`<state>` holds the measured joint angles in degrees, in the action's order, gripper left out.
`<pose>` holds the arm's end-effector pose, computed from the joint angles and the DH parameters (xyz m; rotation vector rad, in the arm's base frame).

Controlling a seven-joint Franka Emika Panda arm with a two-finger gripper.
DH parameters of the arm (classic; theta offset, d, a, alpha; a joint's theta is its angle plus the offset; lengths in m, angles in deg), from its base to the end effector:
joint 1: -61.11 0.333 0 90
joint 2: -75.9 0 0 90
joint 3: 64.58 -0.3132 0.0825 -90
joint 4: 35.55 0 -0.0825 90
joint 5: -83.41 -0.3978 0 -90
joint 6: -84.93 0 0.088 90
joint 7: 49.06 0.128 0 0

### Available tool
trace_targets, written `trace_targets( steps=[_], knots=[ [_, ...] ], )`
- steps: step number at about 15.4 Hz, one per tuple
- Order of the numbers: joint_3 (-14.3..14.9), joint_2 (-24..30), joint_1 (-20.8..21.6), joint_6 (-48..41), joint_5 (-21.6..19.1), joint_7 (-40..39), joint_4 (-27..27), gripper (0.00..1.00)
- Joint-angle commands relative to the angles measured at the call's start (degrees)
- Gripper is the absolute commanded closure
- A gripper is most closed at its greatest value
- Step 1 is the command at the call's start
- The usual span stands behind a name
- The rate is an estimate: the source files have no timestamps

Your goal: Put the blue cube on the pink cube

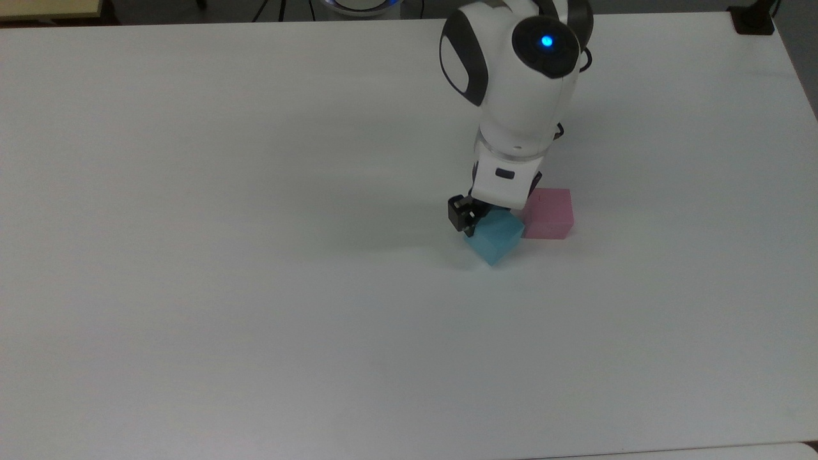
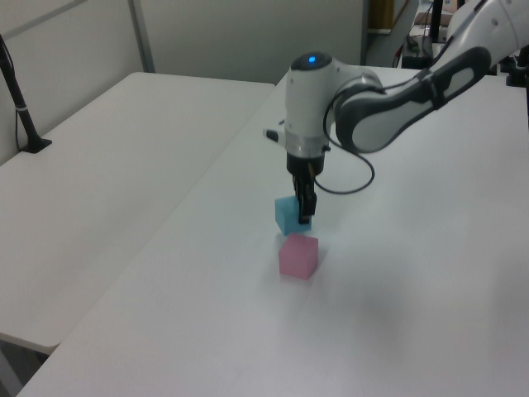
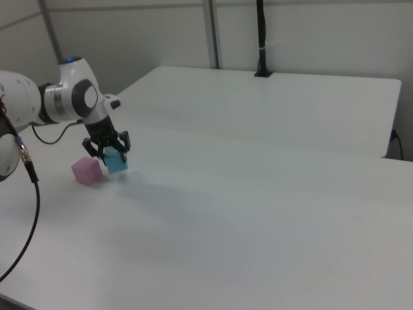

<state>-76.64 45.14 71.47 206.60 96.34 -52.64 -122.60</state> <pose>0.6769 0.2416 0.3325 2.9544 0.8043 0.1455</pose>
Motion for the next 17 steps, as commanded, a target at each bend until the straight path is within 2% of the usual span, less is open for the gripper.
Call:
trace_targets(
  steps=[1,7,10,14,15,17],
  knots=[
    [0.12,5.35,0.89,-4.33,-0.10,8.38,-1.28,0.64],
    [-0.24,4.57,6.42,-4.33,-0.01,26.32,-0.14,0.64],
    [-0.24,4.39,8.01,-4.42,-0.27,29.84,-0.05,0.63],
    [-0.24,2.90,9.24,-4.33,-0.19,32.40,-0.14,0.55],
    [-0.24,2.72,9.33,-4.42,-0.19,32.41,-0.14,0.49],
    [-0.24,2.80,9.24,-4.60,-0.36,32.41,-0.14,0.00]
  ],
)
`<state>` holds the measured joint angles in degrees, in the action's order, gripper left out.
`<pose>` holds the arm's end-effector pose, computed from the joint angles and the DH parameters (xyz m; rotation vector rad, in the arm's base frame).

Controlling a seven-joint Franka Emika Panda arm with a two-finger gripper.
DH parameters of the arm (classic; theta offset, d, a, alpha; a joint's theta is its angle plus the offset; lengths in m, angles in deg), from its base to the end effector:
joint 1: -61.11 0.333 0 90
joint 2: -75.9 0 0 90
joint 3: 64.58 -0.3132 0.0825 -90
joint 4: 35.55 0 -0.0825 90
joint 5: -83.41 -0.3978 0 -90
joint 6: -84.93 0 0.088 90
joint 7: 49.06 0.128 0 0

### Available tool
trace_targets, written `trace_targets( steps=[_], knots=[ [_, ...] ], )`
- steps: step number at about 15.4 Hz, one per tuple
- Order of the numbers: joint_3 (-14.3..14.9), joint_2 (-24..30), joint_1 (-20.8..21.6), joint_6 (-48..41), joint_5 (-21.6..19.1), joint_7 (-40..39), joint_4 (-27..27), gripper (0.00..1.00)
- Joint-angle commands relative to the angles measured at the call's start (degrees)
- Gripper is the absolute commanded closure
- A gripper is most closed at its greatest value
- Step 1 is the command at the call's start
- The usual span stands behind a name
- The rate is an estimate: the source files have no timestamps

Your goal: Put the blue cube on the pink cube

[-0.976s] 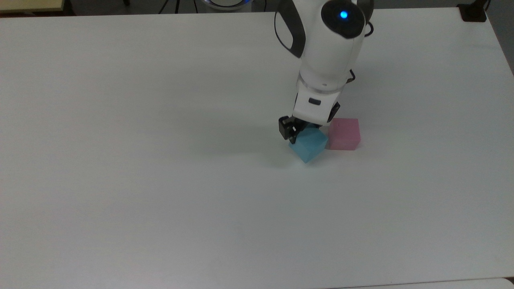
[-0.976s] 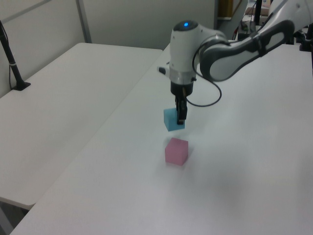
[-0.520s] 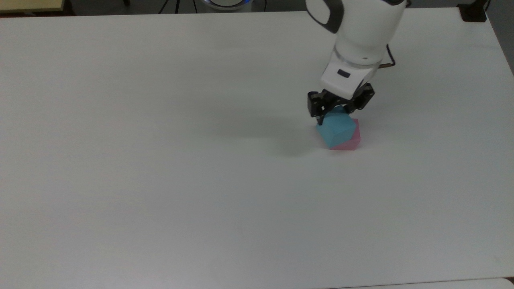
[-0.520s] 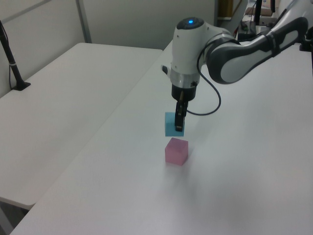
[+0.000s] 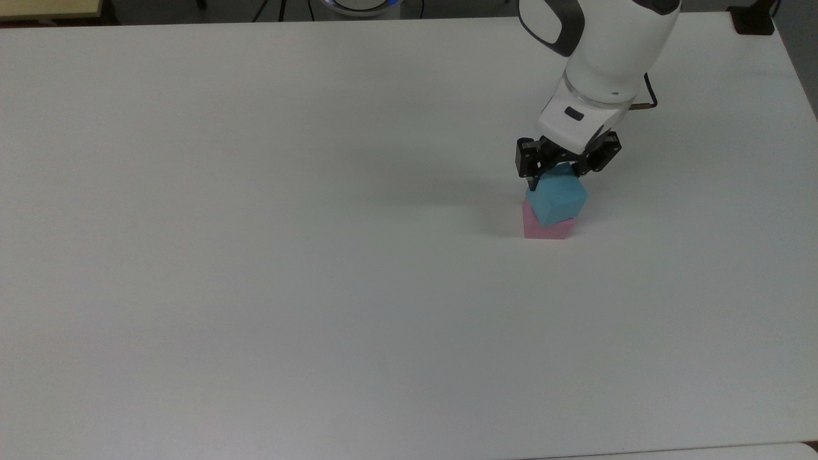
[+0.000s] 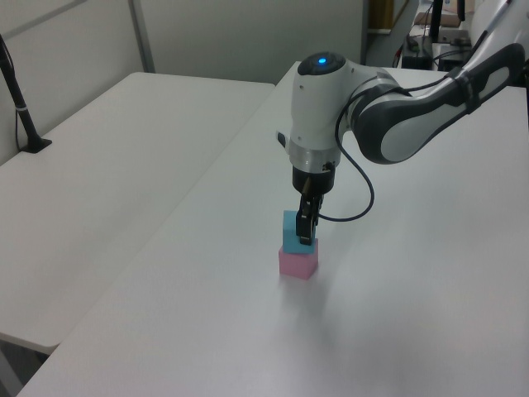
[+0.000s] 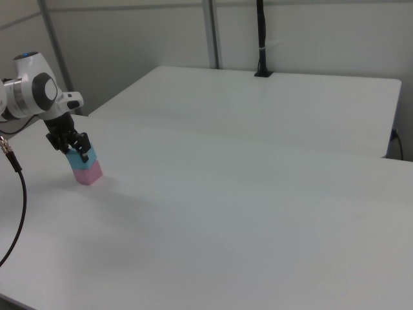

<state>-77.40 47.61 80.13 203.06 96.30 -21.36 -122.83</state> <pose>0.6218 0.3427 0.3557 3.0750 0.2215 0.1529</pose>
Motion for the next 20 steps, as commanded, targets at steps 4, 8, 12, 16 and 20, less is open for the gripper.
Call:
trace_targets(
  steps=[4,8,12,16,20],
  knots=[
    [0.52,2.96,-0.04,-3.95,-0.42,0.51,0.79,0.00],
    [0.78,10.42,-5.73,-11.06,-1.99,-7.90,0.71,0.00],
    [1.13,18.25,-17.32,-20.11,-7.36,-20.49,0.18,0.00],
    [1.13,21.25,-25.60,-25.66,-7.36,-20.85,-0.09,0.00],
    [2.53,23.01,-28.08,-28.22,-7.45,-20.94,-0.08,0.00]
  ],
)
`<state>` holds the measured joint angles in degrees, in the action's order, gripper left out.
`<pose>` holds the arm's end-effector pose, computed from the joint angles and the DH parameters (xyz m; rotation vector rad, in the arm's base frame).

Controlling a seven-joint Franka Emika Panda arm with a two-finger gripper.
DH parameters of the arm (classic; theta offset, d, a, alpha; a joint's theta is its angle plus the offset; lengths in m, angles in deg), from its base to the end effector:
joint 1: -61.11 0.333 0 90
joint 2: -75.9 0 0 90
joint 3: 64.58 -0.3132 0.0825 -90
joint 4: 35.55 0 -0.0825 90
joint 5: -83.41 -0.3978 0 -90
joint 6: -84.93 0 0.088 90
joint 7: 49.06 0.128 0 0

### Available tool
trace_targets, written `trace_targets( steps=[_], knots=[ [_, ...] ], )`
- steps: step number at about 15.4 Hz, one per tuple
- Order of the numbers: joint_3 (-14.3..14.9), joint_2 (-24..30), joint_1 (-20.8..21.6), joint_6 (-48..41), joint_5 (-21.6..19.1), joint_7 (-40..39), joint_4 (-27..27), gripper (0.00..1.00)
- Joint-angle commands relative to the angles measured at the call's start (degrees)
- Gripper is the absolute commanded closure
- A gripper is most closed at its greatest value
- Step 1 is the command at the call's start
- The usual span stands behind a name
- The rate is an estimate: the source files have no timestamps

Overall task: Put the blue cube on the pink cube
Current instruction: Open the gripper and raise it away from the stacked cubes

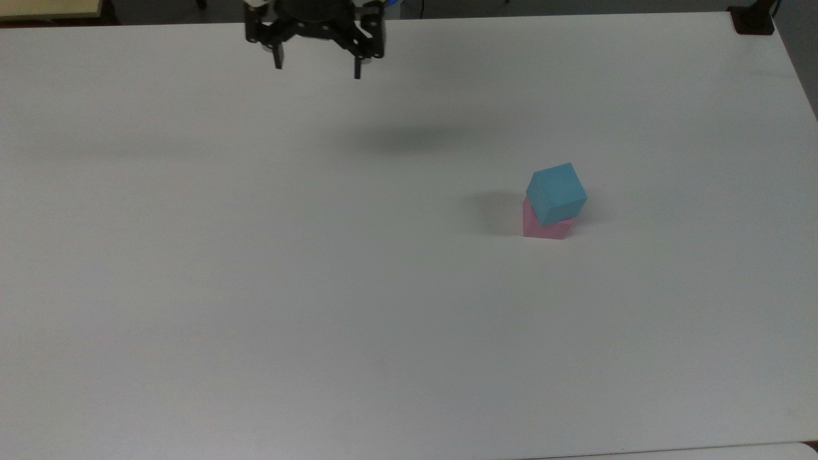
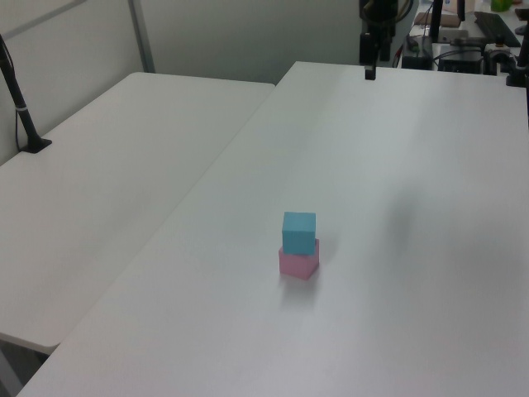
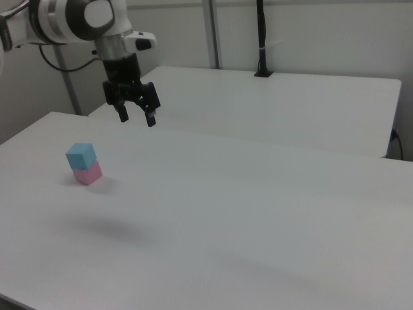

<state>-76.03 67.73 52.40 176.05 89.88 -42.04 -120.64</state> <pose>0.6109 0.0073 0.5619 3.0521 -0.1100 -0.0416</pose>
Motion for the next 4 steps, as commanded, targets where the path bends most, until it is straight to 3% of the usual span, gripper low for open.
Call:
trace_targets(
  steps=[1,4],
  knots=[
    [2.30,2.97,0.10,-1.21,-1.11,-0.26,-2.28,0.00],
    [3.02,2.98,0.10,-1.21,-2.16,-0.17,-2.19,0.00]
  ],
)
